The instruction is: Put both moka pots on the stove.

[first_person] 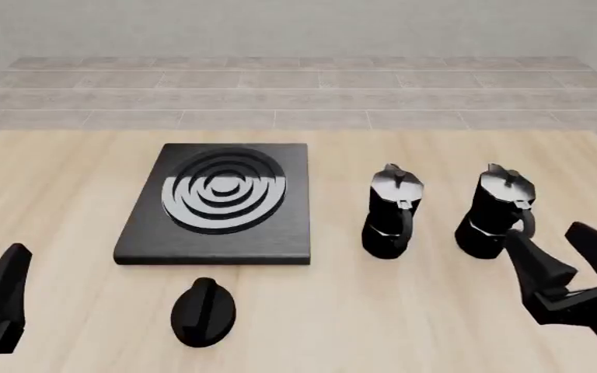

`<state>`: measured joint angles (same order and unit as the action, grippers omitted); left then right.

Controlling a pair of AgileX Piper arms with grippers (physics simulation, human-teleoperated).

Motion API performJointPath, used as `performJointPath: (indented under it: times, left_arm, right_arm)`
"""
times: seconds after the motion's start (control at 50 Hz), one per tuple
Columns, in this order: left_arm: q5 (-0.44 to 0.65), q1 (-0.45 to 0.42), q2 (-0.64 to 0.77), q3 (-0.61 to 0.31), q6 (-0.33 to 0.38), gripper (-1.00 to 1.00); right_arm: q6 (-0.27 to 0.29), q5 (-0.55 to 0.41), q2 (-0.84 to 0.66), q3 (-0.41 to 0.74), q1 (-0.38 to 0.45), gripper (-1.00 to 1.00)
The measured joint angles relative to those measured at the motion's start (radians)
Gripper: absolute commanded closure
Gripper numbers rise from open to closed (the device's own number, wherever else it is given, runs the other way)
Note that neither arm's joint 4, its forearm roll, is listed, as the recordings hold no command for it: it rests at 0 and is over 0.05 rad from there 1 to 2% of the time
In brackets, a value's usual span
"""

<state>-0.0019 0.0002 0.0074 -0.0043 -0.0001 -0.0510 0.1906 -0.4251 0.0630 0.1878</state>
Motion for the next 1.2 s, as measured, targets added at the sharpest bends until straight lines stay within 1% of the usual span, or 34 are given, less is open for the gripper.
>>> performJointPath:
  times: [0.16, 0.32, 0.64, 0.88, 1.2]
  left_arm:
    - [0.000, 0.000, 0.000, 0.000, 0.000, -1.00]
    - [0.000, 0.000, 0.000, 0.000, 0.000, -1.00]
    - [0.000, 0.000, 0.000, 0.000, 0.000, -1.00]
    - [0.000, 0.000, 0.000, 0.000, 0.000, -1.00]
    - [0.000, 0.000, 0.000, 0.000, 0.000, -1.00]
  right_arm:
    - [0.000, -0.006, -0.021, 0.016, 0.044, -1.00]
    - [0.007, 0.009, -0.055, 0.033, 0.090, -1.00]
    - [0.012, 0.083, -0.156, 0.043, 0.175, -1.00]
    - [0.001, 0.170, -0.258, 0.039, 0.195, -1.00]
    - [0.006, 0.334, -0.414, 0.029, 0.199, -1.00]
